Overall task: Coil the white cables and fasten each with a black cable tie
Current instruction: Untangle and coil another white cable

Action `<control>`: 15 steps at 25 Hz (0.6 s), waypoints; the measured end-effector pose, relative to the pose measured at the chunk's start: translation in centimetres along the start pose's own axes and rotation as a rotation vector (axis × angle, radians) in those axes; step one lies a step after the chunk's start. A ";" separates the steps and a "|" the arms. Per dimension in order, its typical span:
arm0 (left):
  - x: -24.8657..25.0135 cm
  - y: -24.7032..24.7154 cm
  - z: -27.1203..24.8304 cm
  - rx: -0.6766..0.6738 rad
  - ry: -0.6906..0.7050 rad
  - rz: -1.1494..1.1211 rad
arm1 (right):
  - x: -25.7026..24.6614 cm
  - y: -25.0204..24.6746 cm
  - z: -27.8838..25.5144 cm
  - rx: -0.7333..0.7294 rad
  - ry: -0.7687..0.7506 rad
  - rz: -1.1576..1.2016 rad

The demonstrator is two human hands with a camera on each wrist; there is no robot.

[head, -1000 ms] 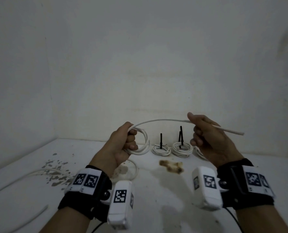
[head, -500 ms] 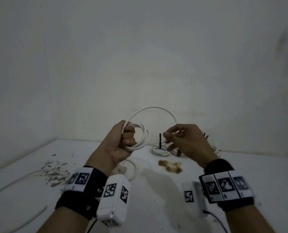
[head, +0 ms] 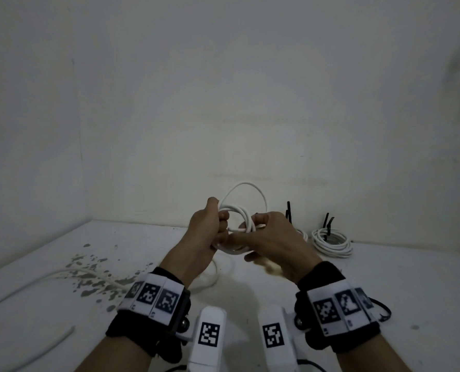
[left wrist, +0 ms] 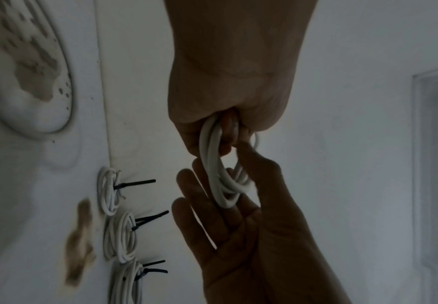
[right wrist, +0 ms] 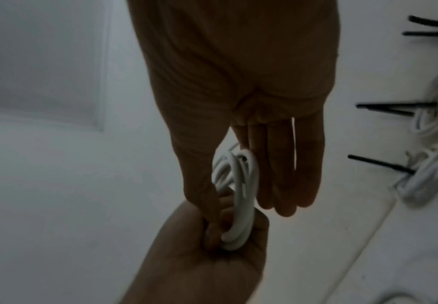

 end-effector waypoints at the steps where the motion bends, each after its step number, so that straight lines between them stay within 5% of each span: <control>1: -0.1 0.1 0.0 -0.006 0.006 0.033 | 0.1 0.2 -0.1 0.014 -0.020 -0.031; 5: 0.2 -0.5 0.3 -0.017 0.004 -0.014 | -0.3 1.2 0.1 0.070 -0.146 -0.100; 8: 0.7 -0.7 0.4 -0.061 -0.002 -0.162 | -0.6 1.5 0.3 0.238 -0.319 -0.628; 11: 1.0 -1.7 1.0 -0.045 -0.007 -0.270 | -0.9 1.3 -0.2 0.278 -0.292 -0.972; 13: 1.1 -3.3 1.7 -0.002 -0.002 -0.341 | -1.4 1.2 -0.4 0.276 -0.367 -0.896; 15: 1.2 -4.9 2.7 0.038 0.000 -0.403 | -1.9 1.5 -0.5 0.198 -0.542 -0.569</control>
Point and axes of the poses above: each hand's wrist, its own z-axis towards the middle knuckle, its own y-axis out of the palm, x = y × z, the point moved 2 cm from there along z, towards the middle knuckle, and after that the axes turned 2 degrees about -x, right-handed, at the moved point
